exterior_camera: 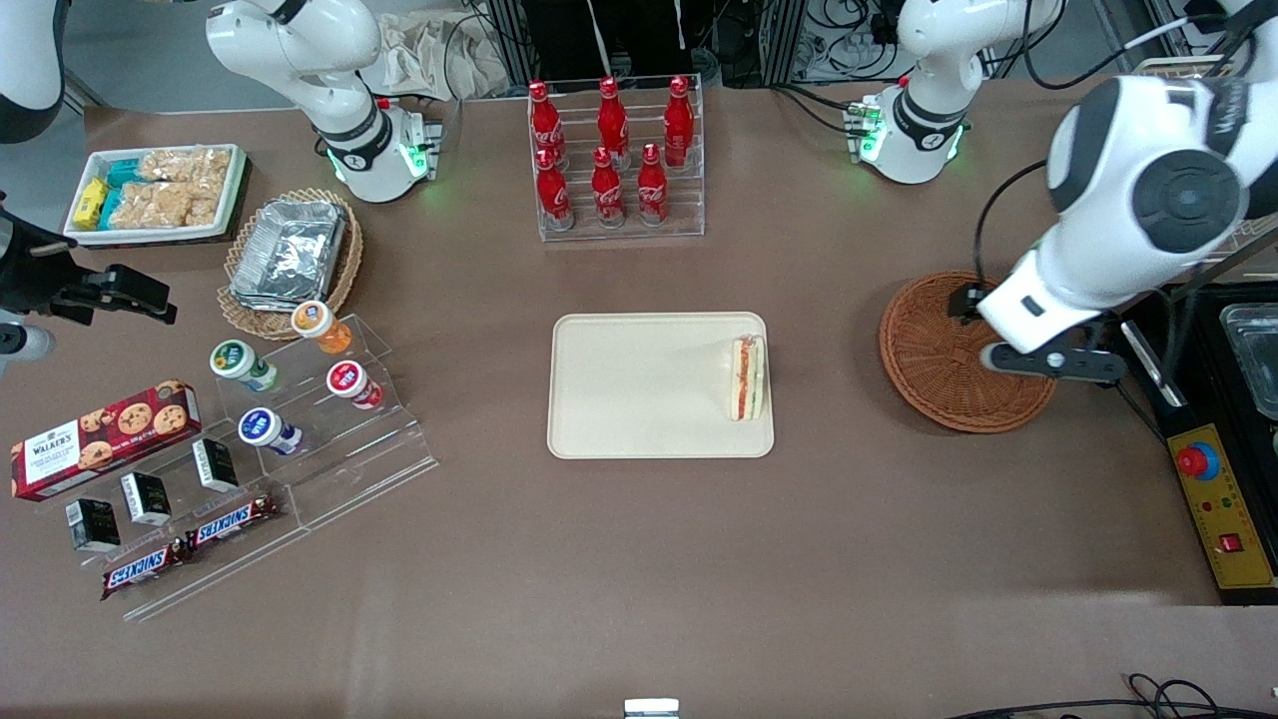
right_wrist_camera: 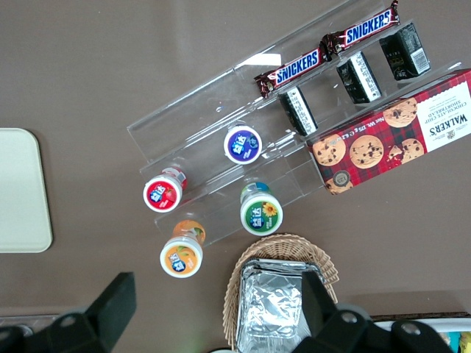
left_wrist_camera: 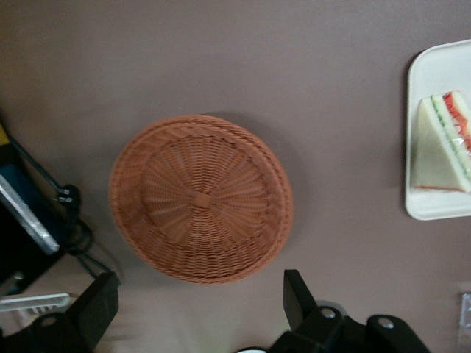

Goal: Place sandwich from basket to tray

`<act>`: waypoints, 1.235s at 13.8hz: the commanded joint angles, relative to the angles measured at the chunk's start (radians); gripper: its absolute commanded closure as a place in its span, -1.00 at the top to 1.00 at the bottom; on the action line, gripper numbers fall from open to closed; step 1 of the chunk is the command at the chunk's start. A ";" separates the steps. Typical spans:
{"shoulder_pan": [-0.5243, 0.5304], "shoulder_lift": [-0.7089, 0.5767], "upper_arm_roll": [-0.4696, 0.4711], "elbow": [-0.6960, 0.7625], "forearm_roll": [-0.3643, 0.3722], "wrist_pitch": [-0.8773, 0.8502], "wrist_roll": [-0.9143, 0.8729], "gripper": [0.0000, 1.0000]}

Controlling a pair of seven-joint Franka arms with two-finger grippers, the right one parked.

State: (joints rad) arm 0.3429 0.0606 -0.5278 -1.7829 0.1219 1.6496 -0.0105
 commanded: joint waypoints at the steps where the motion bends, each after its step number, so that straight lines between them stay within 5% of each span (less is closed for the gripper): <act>1: 0.088 -0.041 -0.009 0.046 -0.018 -0.037 0.163 0.99; 6: 0.206 -0.047 -0.008 0.177 -0.091 -0.100 0.236 1.00; 17: 0.214 -0.039 -0.008 0.252 -0.085 -0.114 0.221 1.00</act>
State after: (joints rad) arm 0.5432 0.0188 -0.5235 -1.5481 0.0483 1.5584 0.2102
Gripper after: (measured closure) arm 0.000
